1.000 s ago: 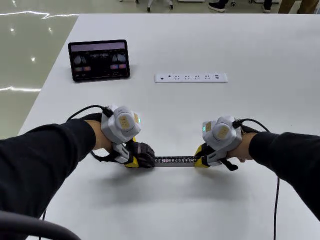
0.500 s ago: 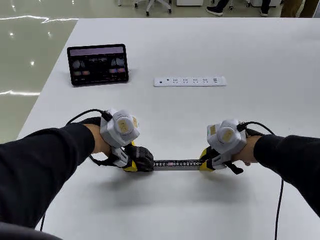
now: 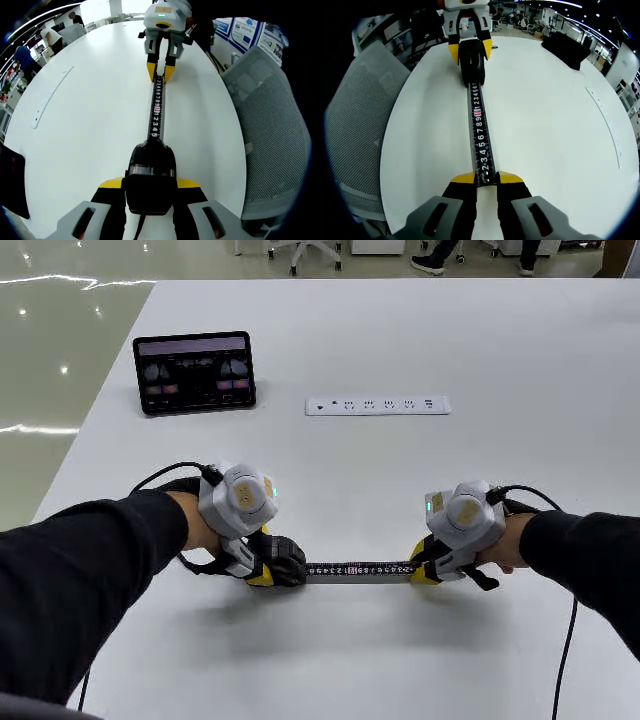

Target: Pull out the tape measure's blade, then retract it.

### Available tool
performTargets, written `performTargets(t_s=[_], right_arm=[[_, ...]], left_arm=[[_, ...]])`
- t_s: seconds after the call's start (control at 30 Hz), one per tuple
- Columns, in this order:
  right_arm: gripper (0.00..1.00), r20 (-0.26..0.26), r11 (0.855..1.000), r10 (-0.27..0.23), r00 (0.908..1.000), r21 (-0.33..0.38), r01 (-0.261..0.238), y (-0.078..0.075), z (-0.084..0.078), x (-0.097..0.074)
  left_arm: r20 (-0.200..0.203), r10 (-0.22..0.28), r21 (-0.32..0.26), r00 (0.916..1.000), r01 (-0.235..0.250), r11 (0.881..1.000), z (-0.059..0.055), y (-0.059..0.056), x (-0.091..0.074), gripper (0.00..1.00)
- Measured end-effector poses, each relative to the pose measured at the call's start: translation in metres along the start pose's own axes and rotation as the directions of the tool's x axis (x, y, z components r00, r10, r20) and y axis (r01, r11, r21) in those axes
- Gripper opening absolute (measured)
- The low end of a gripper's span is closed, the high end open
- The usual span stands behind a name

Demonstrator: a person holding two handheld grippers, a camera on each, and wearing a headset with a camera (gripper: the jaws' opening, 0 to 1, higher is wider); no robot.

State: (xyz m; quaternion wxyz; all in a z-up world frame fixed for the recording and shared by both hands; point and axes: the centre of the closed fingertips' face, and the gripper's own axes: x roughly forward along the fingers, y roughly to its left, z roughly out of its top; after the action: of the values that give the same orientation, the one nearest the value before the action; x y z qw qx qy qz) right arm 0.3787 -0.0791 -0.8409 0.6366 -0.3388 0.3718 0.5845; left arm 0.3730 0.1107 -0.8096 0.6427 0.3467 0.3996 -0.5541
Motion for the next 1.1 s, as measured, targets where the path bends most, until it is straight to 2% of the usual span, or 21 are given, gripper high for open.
performTargets(t_s=[1.1], right_arm=[[0.10, -0.022, 1.000, -0.011, 0.9997, 0.023, 0.012, -0.004, -0.026, -0.015]], left_arm=[[0.000, 0.002, -0.006, 1.0000, -0.002, 1.000, 0.000, 0.001, 0.000, 0.32]])
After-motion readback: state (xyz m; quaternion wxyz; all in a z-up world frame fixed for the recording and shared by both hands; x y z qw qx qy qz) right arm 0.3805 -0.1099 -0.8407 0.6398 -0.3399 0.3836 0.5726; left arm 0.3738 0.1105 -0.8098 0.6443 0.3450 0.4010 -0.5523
